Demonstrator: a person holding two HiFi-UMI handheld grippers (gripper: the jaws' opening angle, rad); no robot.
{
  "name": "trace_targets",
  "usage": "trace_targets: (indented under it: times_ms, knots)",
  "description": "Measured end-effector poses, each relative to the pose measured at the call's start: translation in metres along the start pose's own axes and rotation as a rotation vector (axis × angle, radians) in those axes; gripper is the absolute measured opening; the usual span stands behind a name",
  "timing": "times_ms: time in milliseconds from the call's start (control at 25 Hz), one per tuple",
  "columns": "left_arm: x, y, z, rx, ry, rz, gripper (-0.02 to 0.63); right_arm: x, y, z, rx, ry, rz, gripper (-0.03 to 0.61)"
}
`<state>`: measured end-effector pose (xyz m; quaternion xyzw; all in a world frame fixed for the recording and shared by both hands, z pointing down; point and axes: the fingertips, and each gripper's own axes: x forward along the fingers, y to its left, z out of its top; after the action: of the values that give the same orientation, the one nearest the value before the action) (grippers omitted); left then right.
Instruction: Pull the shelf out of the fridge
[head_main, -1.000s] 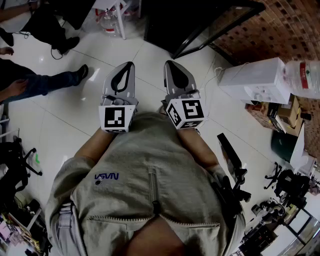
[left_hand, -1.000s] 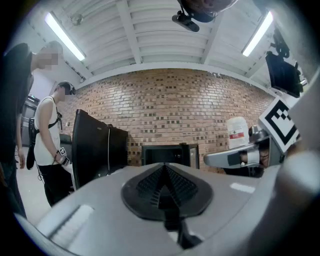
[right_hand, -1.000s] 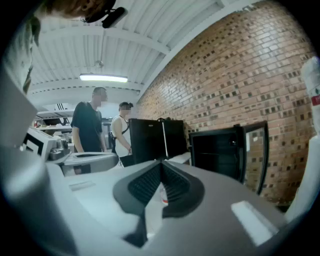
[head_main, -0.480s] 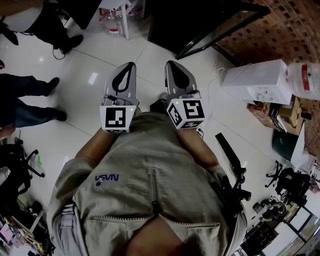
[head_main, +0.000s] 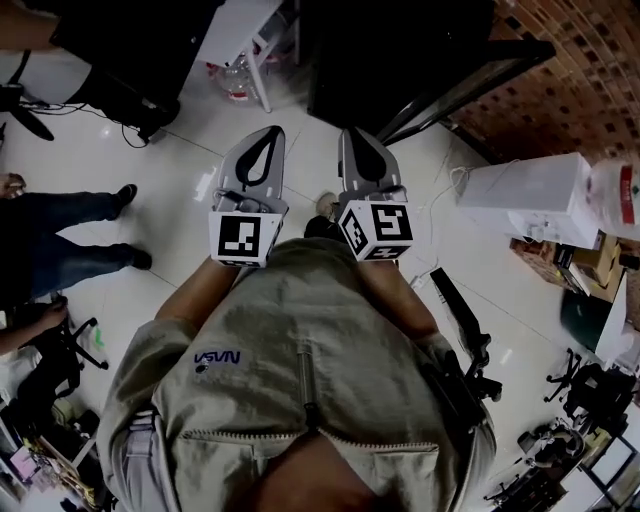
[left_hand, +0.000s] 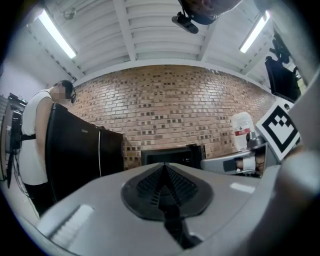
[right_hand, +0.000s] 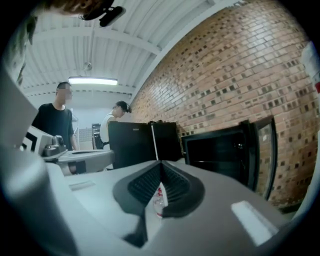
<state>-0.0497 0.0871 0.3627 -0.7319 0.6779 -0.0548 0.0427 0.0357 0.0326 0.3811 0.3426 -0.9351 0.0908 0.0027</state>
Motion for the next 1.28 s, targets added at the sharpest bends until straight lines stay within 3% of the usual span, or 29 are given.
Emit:
trace_targets:
  times_ms: [400, 640, 960, 1120, 1280]
  knots:
    - [0.127, 0.010, 0.000, 0.026, 0.004, -0.040, 0.006, 0.075, -0.092, 0.023, -0.007, -0.026, -0.071, 0.002]
    - [0.180, 0.015, -0.002, -0.004, 0.008, -0.115, 0.006, 0.107, -0.126, 0.022, 0.017, -0.005, -0.146, 0.002]
    - [0.244, 0.043, -0.037, -0.051, 0.037, -0.263, 0.017, 0.157, -0.154, 0.010, 0.024, 0.024, -0.309, 0.002]
    - [0.275, 0.050, -0.053, -0.113, 0.072, -0.360, 0.029, 0.180, -0.168, 0.005, 0.071, 0.019, -0.397, 0.002]
    - [0.301, 0.049, -0.076, -0.228, 0.140, -0.457, 0.057, 0.198, -0.183, -0.007, 0.188, -0.001, -0.455, 0.018]
